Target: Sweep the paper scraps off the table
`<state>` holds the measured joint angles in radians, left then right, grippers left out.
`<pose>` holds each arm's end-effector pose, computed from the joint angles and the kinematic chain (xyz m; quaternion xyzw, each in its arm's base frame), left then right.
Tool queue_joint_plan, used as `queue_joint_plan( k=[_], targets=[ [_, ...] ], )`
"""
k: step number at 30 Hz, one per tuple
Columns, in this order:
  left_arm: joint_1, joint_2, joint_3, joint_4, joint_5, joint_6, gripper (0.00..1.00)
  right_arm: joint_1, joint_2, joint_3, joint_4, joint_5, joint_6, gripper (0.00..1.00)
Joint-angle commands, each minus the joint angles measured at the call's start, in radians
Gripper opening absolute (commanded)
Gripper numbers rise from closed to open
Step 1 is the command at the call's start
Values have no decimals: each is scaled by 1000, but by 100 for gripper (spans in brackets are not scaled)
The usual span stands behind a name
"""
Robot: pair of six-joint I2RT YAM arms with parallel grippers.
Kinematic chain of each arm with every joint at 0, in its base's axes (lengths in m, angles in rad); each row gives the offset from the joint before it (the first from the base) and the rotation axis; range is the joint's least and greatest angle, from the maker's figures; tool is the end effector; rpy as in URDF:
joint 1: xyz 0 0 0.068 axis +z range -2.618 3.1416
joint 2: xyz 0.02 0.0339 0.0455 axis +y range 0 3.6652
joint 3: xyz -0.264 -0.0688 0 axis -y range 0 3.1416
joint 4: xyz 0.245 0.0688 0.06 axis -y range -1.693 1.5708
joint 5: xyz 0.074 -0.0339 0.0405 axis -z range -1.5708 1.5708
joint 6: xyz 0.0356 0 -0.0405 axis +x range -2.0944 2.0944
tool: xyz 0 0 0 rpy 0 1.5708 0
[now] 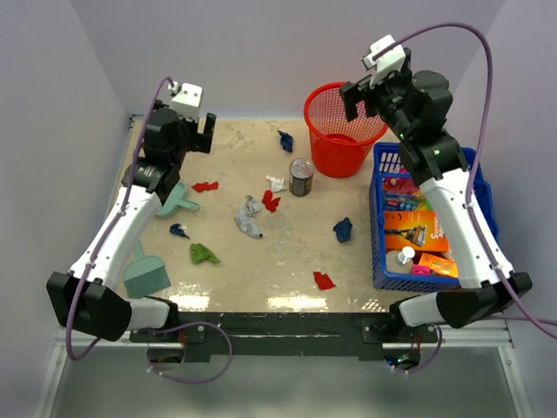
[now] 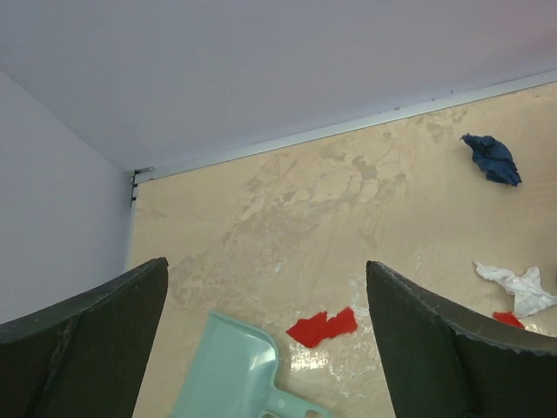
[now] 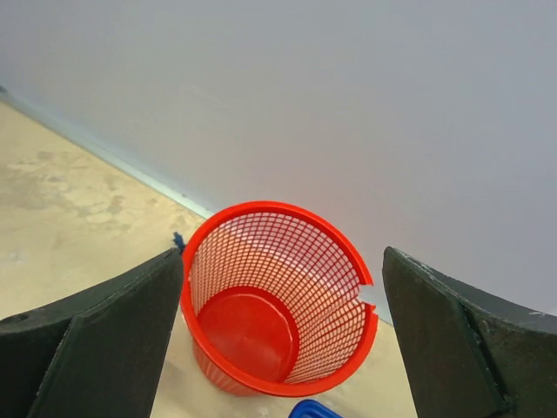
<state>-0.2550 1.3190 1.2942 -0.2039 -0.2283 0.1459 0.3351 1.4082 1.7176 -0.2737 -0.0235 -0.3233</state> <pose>0.2986 -0.0695 0.3984 0.0855 0.7766 0.0554 0.6217 0.2848 0.1001 0.5097 -0.2325 0.6543 0.0124 0.7195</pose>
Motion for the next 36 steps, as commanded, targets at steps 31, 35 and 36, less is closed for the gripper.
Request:
queue_joint_plan(
  k=[31, 35, 36],
  targets=[
    [-12, 20, -95, -661, 293, 342, 88, 164, -287, -642, -489, 22, -33, 69],
    [-13, 46, -116, -686, 245, 354, 86, 111, -258, -645, -536, 54, -77, 66],
    [-13, 43, -124, -683, 235, 356, 86, 105, -258, -668, -533, 81, -80, 66]
  ],
)
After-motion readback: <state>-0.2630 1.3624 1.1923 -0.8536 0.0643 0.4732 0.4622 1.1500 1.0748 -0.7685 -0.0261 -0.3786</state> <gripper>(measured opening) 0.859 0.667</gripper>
